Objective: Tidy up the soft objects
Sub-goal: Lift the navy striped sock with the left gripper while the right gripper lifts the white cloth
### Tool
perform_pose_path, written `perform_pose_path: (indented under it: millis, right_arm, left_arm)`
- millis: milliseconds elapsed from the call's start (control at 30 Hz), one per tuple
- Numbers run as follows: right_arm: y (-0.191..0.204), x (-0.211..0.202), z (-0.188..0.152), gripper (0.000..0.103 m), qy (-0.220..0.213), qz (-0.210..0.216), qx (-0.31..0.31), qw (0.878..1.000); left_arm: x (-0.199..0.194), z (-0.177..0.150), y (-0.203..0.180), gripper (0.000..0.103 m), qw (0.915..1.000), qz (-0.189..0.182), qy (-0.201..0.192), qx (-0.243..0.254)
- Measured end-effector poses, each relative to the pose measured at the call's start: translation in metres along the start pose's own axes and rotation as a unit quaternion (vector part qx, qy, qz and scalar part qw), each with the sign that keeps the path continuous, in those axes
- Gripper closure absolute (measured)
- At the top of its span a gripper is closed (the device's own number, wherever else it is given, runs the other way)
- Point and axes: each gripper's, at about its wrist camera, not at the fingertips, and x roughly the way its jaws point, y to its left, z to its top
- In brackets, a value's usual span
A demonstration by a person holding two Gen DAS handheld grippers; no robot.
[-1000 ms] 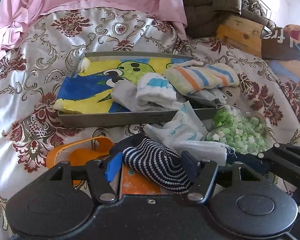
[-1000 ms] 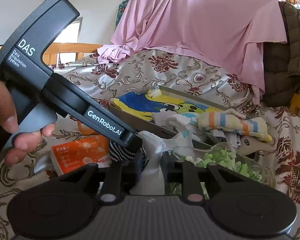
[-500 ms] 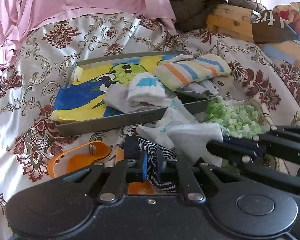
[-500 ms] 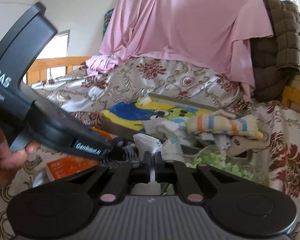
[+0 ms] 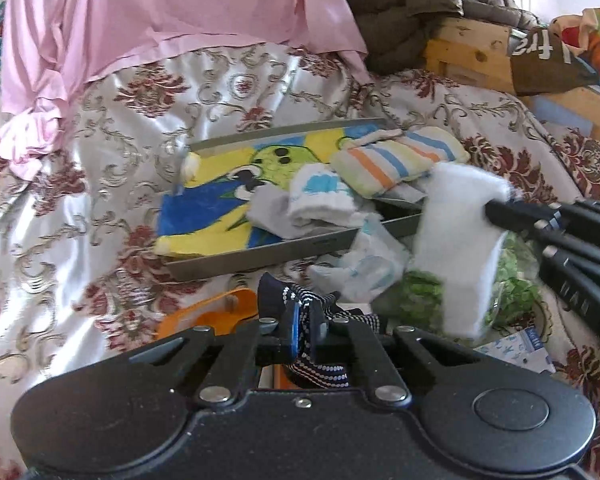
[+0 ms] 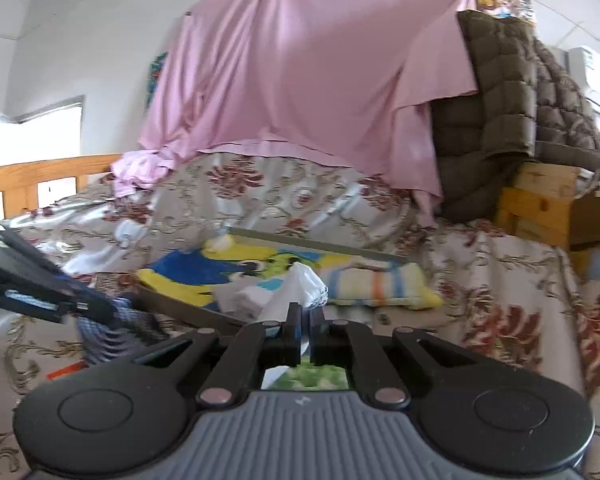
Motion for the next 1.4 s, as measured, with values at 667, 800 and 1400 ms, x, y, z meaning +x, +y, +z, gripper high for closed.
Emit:
perform_pose_path:
  millis: [667, 800, 1400]
  right_arm:
    - [0.009, 0.017, -0.015, 0.097, 0.081, -0.052, -0.083, 0.992]
    - [-0.001, 0.016, -0.014, 0.078, 0.088, -0.060, -0.055, 0.993]
    - [-0.024, 0.021, -0.015, 0.035, 0.060, -0.006, 0.045, 0.997]
  left_arm:
    - [0.019, -0.028, -0.018, 0.084, 0.9997, 0.009, 0.017, 0.014]
    - [0.021, -0.029, -0.018, 0.076, 0.9997, 0.005, 0.022, 0.011]
    - [0.022, -0.031, -0.027, 0.044, 0.9995, -0.009, 0.028, 0.012]
